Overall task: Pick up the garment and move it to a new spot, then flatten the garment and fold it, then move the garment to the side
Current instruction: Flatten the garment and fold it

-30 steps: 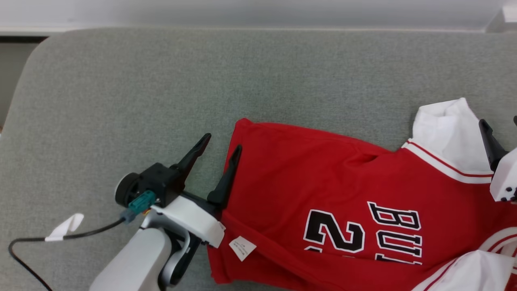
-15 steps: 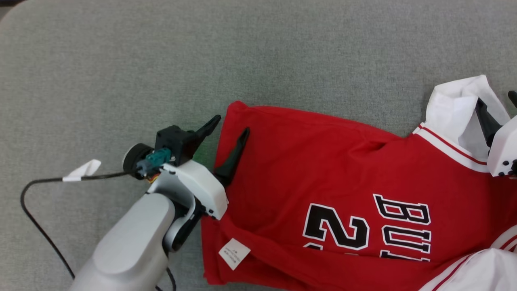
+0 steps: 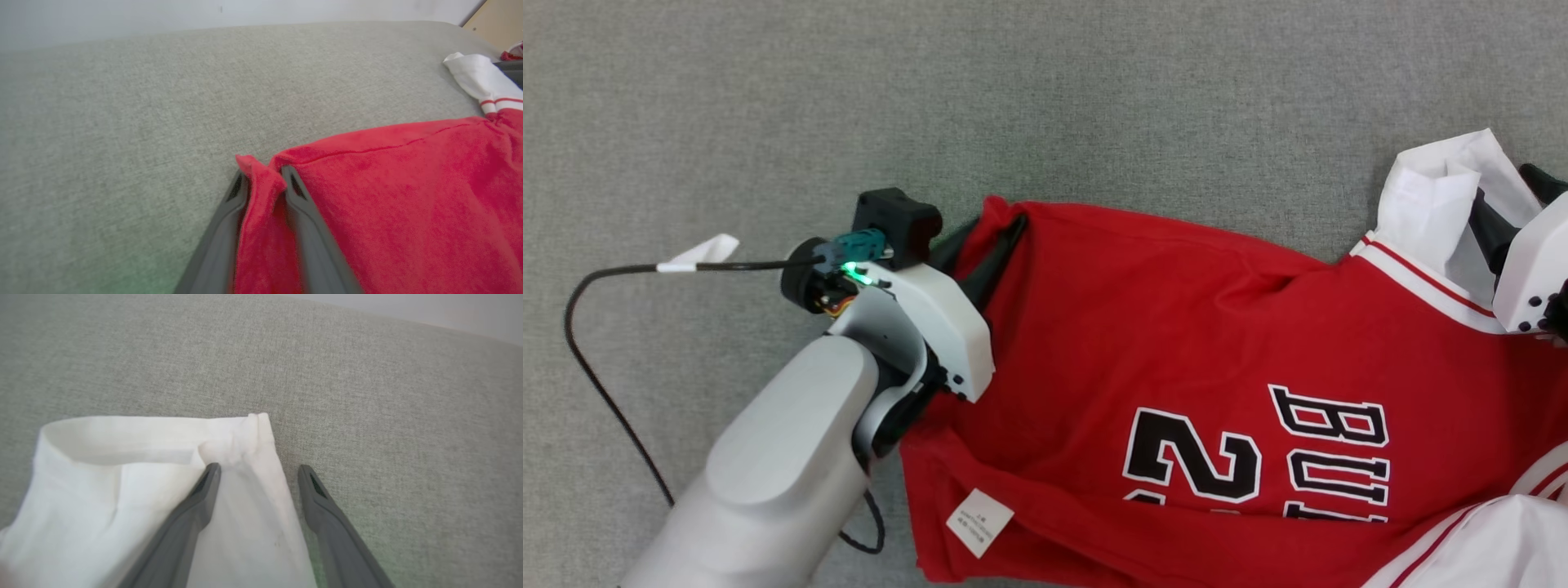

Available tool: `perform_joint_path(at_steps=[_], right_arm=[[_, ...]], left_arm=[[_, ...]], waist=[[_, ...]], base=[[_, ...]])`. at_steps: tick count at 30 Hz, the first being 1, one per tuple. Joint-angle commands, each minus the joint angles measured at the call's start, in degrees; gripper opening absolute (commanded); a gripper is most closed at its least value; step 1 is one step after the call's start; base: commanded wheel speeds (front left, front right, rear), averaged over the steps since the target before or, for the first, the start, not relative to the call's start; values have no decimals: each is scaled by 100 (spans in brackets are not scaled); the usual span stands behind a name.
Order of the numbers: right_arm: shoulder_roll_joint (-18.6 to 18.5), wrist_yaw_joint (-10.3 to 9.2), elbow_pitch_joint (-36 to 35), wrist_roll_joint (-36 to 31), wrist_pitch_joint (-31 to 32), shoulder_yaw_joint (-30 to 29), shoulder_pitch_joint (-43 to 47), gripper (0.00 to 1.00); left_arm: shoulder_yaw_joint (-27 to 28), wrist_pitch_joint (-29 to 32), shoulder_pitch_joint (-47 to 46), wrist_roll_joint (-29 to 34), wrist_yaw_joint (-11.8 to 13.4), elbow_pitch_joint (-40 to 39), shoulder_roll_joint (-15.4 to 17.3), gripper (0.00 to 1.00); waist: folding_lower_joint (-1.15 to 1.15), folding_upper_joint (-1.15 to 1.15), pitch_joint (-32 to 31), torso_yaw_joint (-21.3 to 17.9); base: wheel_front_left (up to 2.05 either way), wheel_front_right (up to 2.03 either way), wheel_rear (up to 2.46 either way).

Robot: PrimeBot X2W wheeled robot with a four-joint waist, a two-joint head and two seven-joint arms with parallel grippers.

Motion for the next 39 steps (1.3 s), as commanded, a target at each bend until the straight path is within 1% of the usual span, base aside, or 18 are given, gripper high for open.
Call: perform_joint_path(at_steps=[1, 2, 7, 11, 14, 18, 22, 25, 28, 31, 35, 39], right_arm=[[70, 36, 117, 39, 47, 135, 79, 37], [53, 35, 150, 61, 37, 146, 76, 0], [41, 27, 101, 206, -275, 162, 19, 0], [3, 21, -11, 177, -736, 60, -108, 0], [-43, 20, -125, 283, -1027, 39, -90, 0], [-178, 19, -401, 468, -1303, 43, 211, 0], [-324, 20, -862, 667, -1509, -78, 794, 0], [-427, 19, -1257, 795, -1627, -236, 1452, 0], [-449, 20, -1656, 888, -1742, -448, 2191, 0], [-375, 20, -2076, 933, -1819, -721, 2915, 0], [-157, 20, -2573, 967, -1837, -1002, 3798, 0], [93, 20, -2751, 937, -1819, -1079, 4299, 0]], left_arm=[[-66, 110, 69, -91, -31, 0, -14, 0], [-91, 191, 84, -108, -64, -37, 1, 0], [-77, 353, 184, -281, -95, -275, 102, 0], [51, 259, 283, -366, 27, -570, 208, 0], [169, 222, 444, -425, 132, -867, 326, 0], [278, 252, 763, -481, 285, -1335, 541, 0], [340, 311, 1197, -583, 462, -1855, 733, 0], [384, 283, 1594, -680, 627, -2238, 831, 0], [440, 254, 2027, -790, 807, -2594, 906, 0], [495, 201, 2448, -854, 985, -2904, 986, 0], [558, 99, 2951, -1006, 1184, -3191, 1017, 0], [596, 3, 3329, -1076, 1339, -3213, 1048, 0]], waist=[[0, 0, -11, 14], [0, 0, -24, 26], [0, 0, -133, 63], [0, 0, -277, 73], [0, 0, -420, 74], [0, 0, -662, 39], [0, 0, -952, 5], [0, 0, -1159, -49], [0, 0, -1339, -102], [0, 0, -1461, -159], [0, 0, -1536, -233], [0, 0, -1585, -347]], base=[[0, 0, 0], [0, 0, 0], [0, 0, 0], [0, 0, 0], [0, 0, 0], [0, 0, 0], [0, 0, 0], [0, 0, 0], [0, 0, 0], [0, 0, 0], [0, 0, 0], [0, 0, 0]])
